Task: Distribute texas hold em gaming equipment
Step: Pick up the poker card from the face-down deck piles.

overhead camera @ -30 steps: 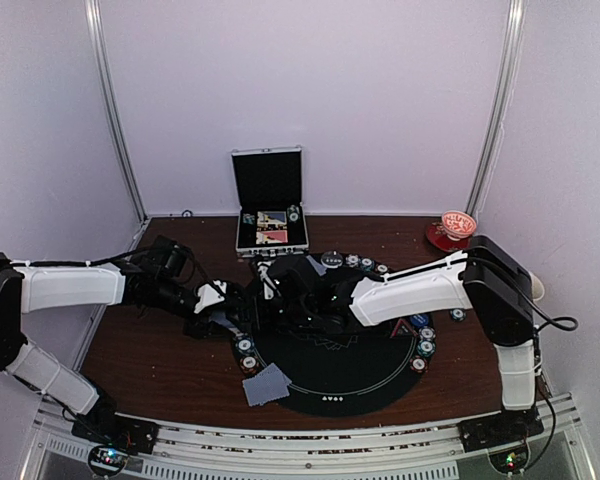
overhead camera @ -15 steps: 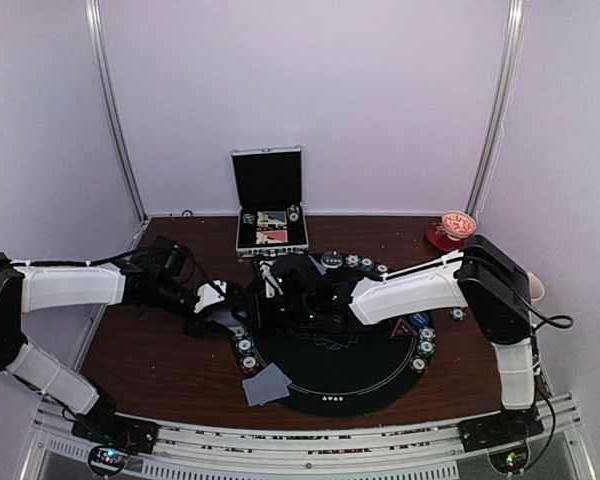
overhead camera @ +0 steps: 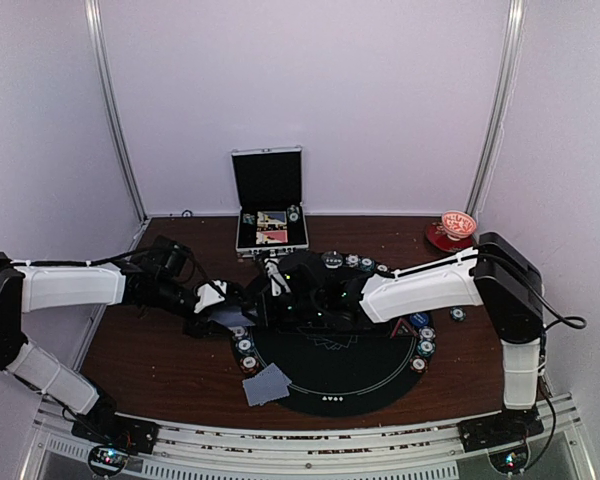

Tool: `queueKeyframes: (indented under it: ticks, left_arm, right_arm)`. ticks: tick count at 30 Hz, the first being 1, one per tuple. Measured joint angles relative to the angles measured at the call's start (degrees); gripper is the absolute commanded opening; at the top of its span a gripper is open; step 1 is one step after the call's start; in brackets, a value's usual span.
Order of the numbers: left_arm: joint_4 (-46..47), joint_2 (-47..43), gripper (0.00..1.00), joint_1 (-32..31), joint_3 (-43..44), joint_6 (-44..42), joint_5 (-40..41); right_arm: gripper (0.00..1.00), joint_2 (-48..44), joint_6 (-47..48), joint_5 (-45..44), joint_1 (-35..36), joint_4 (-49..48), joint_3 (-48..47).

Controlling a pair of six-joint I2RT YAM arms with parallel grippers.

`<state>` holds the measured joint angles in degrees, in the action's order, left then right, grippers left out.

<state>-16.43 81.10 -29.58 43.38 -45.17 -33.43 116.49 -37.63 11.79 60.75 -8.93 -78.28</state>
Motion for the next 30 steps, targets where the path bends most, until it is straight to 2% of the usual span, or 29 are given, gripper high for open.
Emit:
queueKeyframes:
  ticks: [4,14,24,30]
  left_arm:
    - [-0.42,0.24,0.56,0.00,0.00,-0.17,-0.07]
    - [0.42,0.26,0.56,-0.35,0.02,-0.37,-1.92]
    - [-0.15,0.26,0.56,-0.35,0.02,-0.37,-1.70]
    - [-0.17,0.26,0.56,-0.35,0.02,-0.37,-1.70]
  right_arm:
    - [0.00,-0.46,0.33,0.48,0.55,0.59,-0.09]
    - [0.00,-7.02,2.80,-0.85,0.83,5.38,2.78]
    - [0.00,-19.63,10.29,-10.69,-4.20,12.55,8.96]
    - [0.00,-24.79,5.09,-14.38,-9.53,5.68,19.91]
